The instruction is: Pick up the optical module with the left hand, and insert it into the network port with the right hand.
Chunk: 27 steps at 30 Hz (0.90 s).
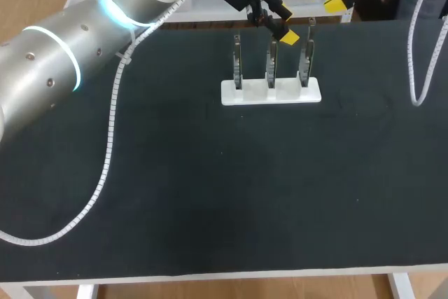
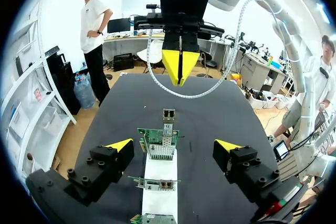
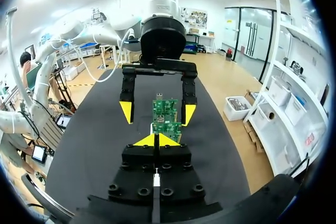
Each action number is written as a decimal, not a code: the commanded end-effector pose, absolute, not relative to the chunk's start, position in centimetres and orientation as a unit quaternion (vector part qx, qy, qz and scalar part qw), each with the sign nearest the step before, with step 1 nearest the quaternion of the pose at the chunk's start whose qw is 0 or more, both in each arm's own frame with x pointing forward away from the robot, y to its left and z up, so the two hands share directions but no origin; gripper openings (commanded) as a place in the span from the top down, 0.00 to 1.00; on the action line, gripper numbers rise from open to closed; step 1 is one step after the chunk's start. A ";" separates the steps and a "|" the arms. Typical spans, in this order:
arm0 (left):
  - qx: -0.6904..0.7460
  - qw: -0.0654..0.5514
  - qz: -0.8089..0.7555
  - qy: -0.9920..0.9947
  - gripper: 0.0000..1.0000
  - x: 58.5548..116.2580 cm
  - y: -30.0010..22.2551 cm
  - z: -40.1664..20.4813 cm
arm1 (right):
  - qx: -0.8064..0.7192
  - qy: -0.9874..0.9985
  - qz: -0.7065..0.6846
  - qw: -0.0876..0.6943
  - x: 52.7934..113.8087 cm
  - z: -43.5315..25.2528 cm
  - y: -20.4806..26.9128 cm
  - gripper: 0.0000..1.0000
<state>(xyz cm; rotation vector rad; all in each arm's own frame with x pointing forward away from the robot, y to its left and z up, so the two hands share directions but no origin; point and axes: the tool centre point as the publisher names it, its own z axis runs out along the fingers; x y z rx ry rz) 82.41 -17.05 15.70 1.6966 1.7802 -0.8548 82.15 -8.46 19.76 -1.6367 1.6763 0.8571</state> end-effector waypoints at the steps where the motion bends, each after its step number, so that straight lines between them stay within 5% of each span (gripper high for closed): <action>1: 0.630 0.264 -0.317 0.658 0.00 82.7 -17.1 15.7 | -0.626 0.633 0.331 0.313 82.9 19.5 -7.7 1.00; 27: 0.630 0.264 -0.317 0.658 0.00 82.7 -17.1 15.7 | -0.629 0.634 0.346 0.290 83.9 18.1 -6.0 1.00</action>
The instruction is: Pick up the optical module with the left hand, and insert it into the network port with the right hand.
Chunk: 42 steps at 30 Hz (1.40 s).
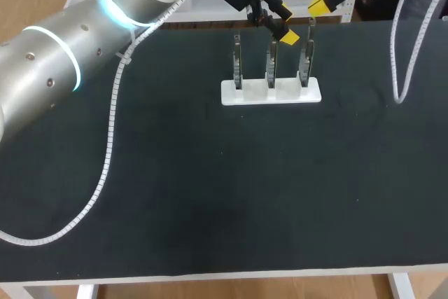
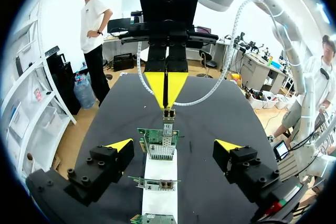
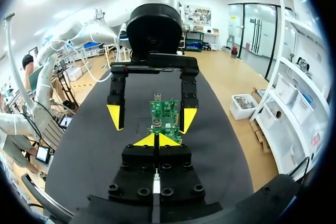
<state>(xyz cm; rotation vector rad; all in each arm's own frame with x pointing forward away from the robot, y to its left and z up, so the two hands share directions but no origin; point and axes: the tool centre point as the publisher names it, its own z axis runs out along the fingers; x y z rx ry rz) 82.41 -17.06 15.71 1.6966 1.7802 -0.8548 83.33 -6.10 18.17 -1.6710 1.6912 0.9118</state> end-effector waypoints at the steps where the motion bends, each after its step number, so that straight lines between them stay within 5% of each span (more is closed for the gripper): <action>1: 0.630 0.264 -0.317 0.658 0.00 82.7 -17.1 15.7 | -0.628 0.634 0.346 0.289 83.9 18.1 -6.0 1.00; 42: 0.630 0.264 -0.317 0.658 0.00 82.7 -17.1 15.7 | -0.621 0.647 0.363 0.251 82.7 15.3 -5.8 1.00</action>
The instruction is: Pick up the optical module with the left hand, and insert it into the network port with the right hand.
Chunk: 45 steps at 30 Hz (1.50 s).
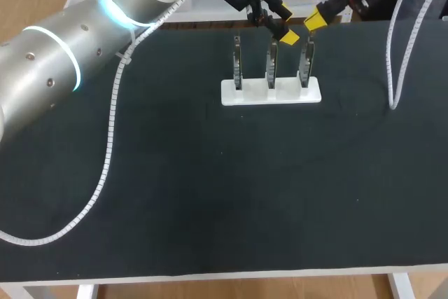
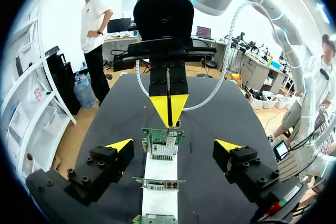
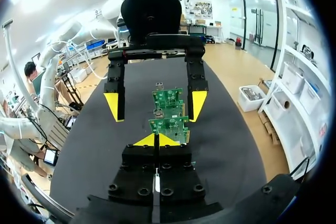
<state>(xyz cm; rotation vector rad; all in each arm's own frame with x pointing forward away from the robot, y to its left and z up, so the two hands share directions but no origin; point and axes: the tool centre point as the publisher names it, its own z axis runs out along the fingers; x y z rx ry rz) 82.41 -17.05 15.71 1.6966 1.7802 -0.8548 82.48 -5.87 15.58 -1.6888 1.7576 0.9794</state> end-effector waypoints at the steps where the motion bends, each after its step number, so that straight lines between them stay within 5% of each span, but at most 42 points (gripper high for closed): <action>1: 0.630 0.264 -0.317 0.658 0.00 82.7 -17.1 15.7 | -0.621 0.648 0.364 0.250 82.7 15.2 -5.9 1.00; 45: 0.630 0.264 -0.317 0.658 0.00 82.7 -17.1 15.7 | -0.614 0.654 0.375 0.234 82.8 13.4 -5.7 1.00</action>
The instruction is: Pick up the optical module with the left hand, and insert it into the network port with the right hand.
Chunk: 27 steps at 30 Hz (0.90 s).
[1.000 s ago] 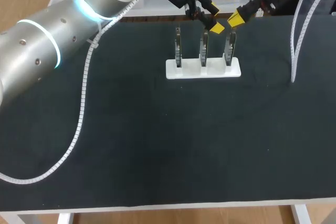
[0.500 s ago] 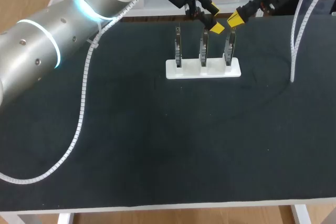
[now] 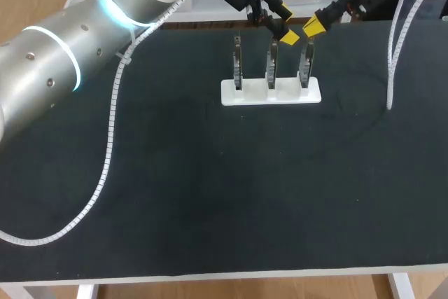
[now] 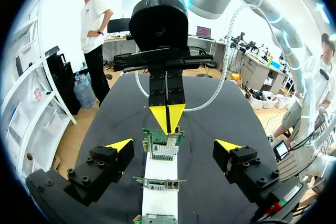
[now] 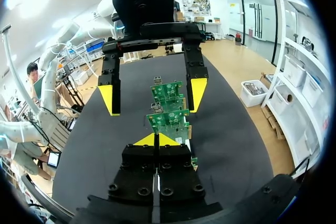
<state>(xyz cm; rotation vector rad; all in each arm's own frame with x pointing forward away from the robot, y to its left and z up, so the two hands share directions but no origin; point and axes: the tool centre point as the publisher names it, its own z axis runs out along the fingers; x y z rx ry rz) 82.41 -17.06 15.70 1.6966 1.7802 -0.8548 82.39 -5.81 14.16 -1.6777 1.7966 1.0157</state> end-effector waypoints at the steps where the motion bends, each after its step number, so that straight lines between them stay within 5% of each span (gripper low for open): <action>1: 0.630 0.264 -0.317 0.658 0.00 82.7 -17.1 15.7 | -0.614 0.654 0.375 0.234 82.8 13.3 -5.7 1.00; 27: 0.630 0.264 -0.317 0.658 0.00 82.7 -17.1 15.7 | -0.614 0.648 0.366 0.265 83.7 15.6 -5.8 1.00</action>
